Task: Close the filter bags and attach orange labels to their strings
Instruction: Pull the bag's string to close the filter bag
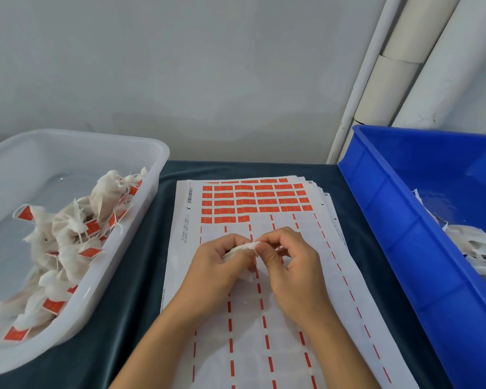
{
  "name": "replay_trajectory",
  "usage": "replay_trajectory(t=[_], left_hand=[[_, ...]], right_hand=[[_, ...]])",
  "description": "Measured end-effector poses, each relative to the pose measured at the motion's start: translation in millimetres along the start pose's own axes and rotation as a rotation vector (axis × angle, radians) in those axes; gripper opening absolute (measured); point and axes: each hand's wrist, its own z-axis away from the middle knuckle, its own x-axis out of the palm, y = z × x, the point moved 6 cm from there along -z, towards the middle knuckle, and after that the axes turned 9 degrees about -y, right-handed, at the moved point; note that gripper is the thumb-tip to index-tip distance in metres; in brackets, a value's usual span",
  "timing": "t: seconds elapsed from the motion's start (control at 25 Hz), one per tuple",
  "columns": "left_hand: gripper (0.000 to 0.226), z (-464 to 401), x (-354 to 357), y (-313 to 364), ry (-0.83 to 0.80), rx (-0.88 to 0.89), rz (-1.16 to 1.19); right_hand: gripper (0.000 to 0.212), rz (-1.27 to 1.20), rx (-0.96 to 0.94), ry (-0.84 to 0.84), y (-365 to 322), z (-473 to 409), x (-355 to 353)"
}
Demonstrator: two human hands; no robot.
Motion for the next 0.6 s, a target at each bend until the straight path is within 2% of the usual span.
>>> replay_trajectory(t=[0.16, 0.28, 0.44, 0.6], left_hand=[[0.029, -0.7, -2.0, -0.3, -0.05, -0.02, 0.022], [0.033, -0.7, -1.9, -1.6, -0.063, -0.031, 0.036], [0.031, -0.5, -3.0, -0.9, -0.03, -0.033, 0.118], [0.03, -0.4, -5.0, -3.6, -0.022, -0.05, 0.14]], right_hand=[[0.01, -0.07, 0.017, 0.033, 0.8, 0.8, 0.1], [0.006, -0.029, -0.109, 0.119, -5.4, 3.3, -3.4], [0.01, 0.058, -0.298, 0.134, -14.0, 7.2, -3.9], [0.014, 0.078, -0.319, 0.126, -14.5, 7.6, -4.6]])
